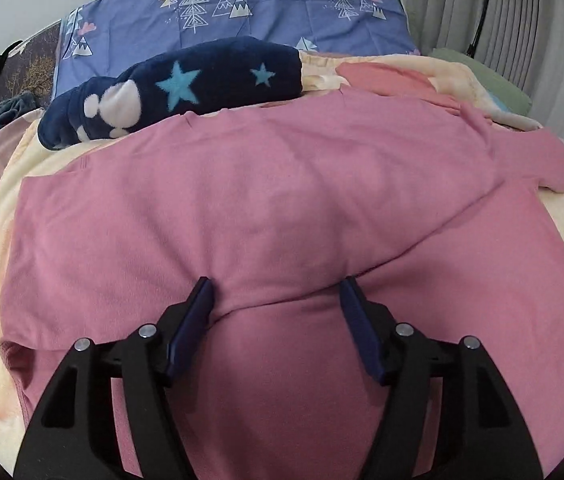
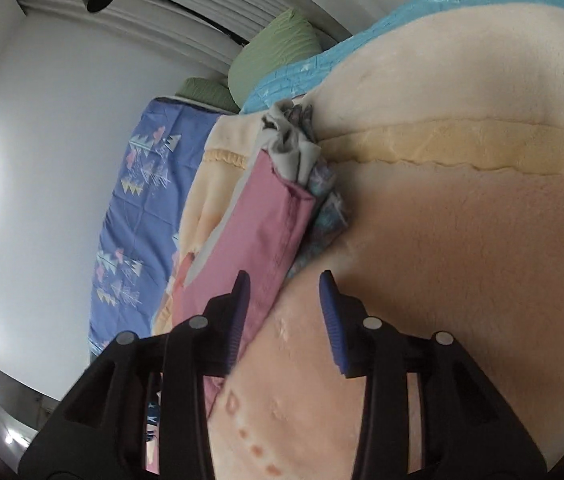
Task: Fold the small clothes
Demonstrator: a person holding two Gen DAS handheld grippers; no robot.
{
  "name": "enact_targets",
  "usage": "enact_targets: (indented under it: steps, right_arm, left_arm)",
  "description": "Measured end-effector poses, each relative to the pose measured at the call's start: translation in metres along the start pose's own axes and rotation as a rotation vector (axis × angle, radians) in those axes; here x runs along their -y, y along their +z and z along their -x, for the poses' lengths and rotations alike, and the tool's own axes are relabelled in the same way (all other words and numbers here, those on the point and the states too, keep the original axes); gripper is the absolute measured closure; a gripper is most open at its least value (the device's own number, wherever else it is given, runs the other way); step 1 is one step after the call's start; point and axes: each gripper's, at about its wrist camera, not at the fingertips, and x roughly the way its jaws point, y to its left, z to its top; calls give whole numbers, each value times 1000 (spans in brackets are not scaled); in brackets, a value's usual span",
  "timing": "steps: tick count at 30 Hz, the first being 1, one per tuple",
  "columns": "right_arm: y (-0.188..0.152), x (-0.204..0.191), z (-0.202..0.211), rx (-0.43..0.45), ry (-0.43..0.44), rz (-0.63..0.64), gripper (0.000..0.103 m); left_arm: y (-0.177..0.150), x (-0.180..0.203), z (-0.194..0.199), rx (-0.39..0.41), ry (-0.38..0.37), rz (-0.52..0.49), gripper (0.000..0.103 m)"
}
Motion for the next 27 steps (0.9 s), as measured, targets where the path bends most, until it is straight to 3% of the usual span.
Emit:
enact_targets:
  steps: [7, 9, 13, 17, 20, 23, 27]
  right_arm:
    - [12, -9, -13, 54, -16, 3, 64]
    - [14, -12, -18, 66, -31, 8, 69]
    - [24, -22, -27, 75, -53, 29, 98]
    - [15, -52, -9, 132, 3, 82, 100]
    - [-3, -101, 1, 146, 62, 198, 100]
    - [-38, -162, -3, 95, 190, 296, 100]
    - [-136, -253, -31, -75, 377, 509, 100]
  left_arm:
    - [-2, -10, 2, 7, -39, 34, 36]
    - [-1, -10, 2, 7, -36, 37, 36]
    - [-2, -11, 3, 9, -44, 44, 36]
    - [-2, -12, 4, 12, -53, 51, 35]
    - [-2, -14, 4, 14, -62, 56, 34]
    - [-2, -16, 4, 20, -79, 69, 34]
    - [-3, -25, 7, 37, -124, 108, 34]
